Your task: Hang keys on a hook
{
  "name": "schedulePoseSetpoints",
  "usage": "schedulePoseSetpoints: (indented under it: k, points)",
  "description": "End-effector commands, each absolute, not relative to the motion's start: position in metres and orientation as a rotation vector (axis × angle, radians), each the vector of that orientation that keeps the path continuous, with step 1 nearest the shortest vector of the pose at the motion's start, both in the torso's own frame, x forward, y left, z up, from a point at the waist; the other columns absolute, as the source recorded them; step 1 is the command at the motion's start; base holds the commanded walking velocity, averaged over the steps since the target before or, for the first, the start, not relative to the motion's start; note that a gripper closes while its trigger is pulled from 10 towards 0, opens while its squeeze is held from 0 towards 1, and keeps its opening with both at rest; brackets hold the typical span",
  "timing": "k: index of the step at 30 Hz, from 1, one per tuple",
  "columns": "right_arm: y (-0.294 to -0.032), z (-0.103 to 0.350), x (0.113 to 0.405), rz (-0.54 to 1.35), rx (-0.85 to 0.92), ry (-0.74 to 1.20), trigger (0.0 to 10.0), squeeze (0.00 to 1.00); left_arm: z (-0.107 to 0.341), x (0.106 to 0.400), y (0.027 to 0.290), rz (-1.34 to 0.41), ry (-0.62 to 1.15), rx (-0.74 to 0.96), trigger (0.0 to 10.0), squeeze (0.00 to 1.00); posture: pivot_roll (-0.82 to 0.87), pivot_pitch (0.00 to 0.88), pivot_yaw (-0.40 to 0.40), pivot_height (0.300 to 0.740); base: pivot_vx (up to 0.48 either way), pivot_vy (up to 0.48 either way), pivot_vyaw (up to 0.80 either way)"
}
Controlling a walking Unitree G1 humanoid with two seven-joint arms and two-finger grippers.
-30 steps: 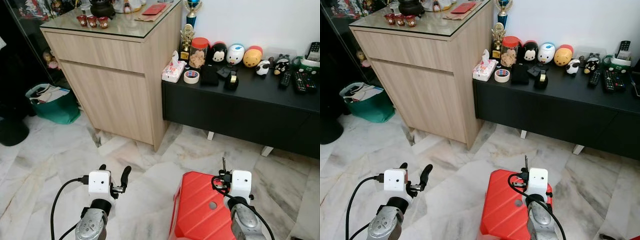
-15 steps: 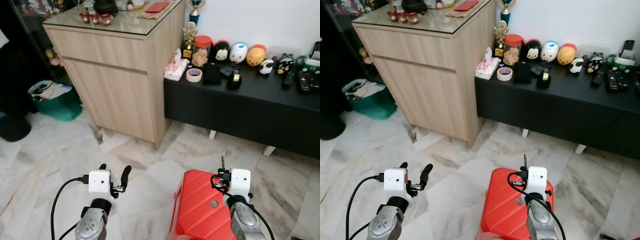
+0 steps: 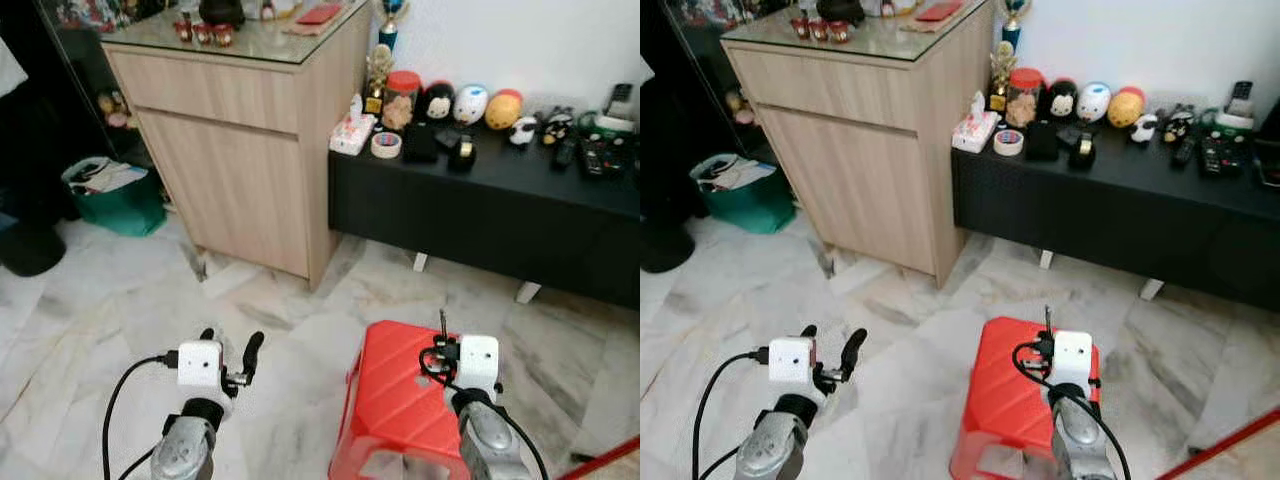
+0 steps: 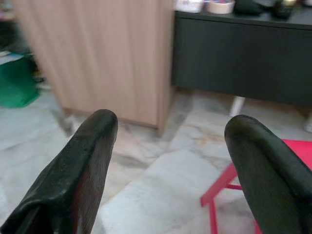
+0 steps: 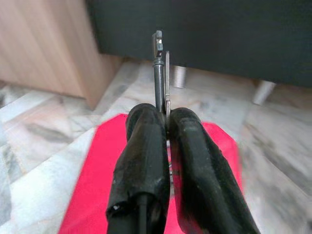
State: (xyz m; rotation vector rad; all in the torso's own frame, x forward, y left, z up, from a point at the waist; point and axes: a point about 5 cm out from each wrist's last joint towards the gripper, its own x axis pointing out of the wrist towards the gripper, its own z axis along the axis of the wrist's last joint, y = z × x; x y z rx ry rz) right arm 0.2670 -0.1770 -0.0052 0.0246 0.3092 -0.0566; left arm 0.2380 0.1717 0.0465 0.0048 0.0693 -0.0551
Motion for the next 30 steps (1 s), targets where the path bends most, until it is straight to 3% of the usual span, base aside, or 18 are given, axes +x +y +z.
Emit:
schedulePoseSetpoints:
  k: [1,30]
  points:
    - [-0.1783,-0.0062,0.2658,-0.067,0.033,0.312,10.0,0.00,0.0450,0.2374,0.1722,-0.056,0.075,0.007,10.0,0.00,0.02,0.042,0.027,0.740,-0.244,0.000,0.00]
    - [-0.1787,-0.0032,0.2673,-0.073,0.023,0.294,10.0,0.00,0.0460,0.2373,0.1714,-0.061,0.069,-0.001,10.0,0.00,0.02,0.048,0.026,0.740,-0.253,0.000,0.00]
